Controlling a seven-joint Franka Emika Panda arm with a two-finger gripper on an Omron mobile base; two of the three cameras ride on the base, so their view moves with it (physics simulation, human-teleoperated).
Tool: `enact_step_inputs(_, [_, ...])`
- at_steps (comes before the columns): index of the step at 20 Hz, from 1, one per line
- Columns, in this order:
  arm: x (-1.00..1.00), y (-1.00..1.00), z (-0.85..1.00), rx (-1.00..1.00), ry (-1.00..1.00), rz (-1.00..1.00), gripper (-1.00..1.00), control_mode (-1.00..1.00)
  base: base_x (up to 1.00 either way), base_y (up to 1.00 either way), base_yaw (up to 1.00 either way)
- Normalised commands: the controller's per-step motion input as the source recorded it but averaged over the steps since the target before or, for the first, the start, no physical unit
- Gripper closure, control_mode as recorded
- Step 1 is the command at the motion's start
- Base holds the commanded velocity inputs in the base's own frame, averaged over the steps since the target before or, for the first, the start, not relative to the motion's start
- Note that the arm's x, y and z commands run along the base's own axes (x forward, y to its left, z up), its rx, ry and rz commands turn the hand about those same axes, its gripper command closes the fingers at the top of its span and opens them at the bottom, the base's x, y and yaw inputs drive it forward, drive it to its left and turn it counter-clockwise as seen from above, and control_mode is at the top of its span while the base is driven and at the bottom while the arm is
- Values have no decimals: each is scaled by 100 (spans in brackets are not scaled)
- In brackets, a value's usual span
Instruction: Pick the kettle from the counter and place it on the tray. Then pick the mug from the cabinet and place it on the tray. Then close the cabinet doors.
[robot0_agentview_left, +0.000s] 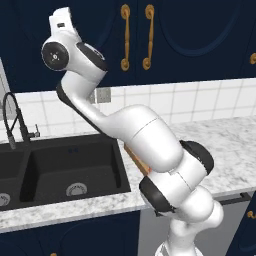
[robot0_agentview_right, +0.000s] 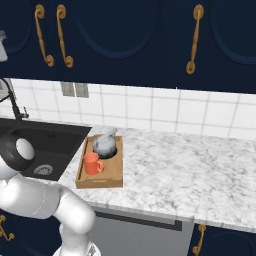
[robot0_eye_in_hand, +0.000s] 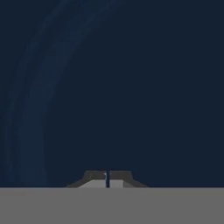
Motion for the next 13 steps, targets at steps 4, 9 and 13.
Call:
enact_step_inputs(4, [76, -28, -11, 5, 6, 24, 100, -100, 0, 0, 0])
enact_step_inputs(9, [74, -23, -21, 4, 7, 22, 100, -100, 0, 0, 0])
enact_step_inputs(13, [90, -9, -38, 0, 14, 17, 100, -100, 0, 0, 0])
